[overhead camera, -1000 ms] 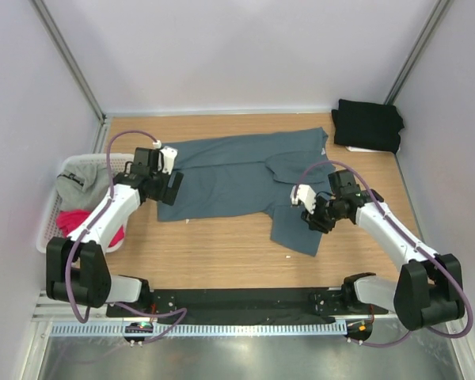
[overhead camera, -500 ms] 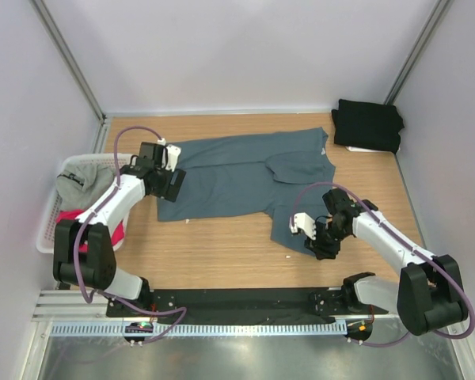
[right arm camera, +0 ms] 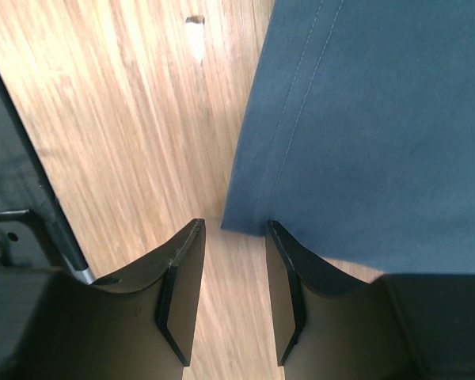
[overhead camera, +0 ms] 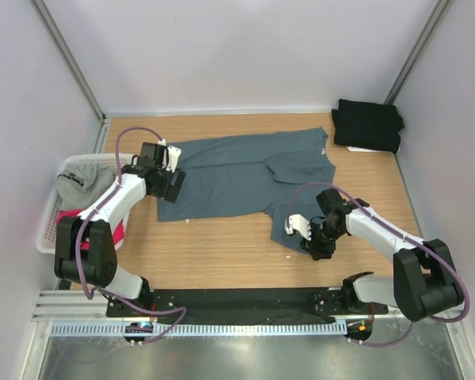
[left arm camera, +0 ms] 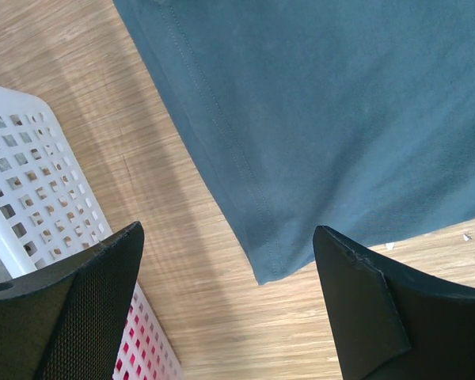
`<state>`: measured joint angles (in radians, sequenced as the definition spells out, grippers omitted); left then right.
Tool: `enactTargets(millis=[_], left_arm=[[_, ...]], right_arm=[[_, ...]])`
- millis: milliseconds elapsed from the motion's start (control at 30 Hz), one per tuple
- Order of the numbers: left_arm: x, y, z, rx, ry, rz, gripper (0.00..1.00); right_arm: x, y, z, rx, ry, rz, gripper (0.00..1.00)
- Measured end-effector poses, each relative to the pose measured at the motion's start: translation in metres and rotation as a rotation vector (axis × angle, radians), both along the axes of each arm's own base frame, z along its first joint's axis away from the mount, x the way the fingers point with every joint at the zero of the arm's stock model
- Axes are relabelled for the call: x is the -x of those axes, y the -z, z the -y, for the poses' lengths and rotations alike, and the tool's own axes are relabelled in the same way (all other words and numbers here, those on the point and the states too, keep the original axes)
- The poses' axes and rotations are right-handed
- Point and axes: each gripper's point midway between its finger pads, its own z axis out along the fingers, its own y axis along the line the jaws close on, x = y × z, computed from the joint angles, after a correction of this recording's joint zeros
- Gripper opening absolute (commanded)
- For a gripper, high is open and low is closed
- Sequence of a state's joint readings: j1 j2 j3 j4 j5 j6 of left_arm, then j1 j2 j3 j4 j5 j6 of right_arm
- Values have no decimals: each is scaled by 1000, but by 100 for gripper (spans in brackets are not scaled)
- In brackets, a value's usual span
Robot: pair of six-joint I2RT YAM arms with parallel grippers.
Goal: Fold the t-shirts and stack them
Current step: Fold the tshirt
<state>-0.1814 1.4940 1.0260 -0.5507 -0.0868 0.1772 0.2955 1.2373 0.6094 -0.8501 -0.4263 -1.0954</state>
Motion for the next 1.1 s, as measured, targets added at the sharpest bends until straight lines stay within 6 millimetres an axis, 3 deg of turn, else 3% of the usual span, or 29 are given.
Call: enactTargets(millis=[200, 367, 567, 733, 933, 1100], left_arm=[[0, 1, -1, -6, -4, -1, 88], [0, 1, -3, -16, -9, -4, 87], [7, 4, -6, -30, -14, -32, 81], [17, 11, -15, -72, -21, -69, 78], [32, 13, -26, -101, -40, -99, 69], [34, 11, -29, -106, -45, -100, 62]], right_arm=[[-5, 4, -7, -5, -12, -11, 40], [-11, 5, -11, -4, -20, -2, 16], [-12, 3, -12, -8, -25, 8, 2], [-12, -12, -13, -16, -23, 31, 1], [-26, -36, -18, -40, -21, 105, 1], [-29, -39, -18, -39, -11, 111, 2]])
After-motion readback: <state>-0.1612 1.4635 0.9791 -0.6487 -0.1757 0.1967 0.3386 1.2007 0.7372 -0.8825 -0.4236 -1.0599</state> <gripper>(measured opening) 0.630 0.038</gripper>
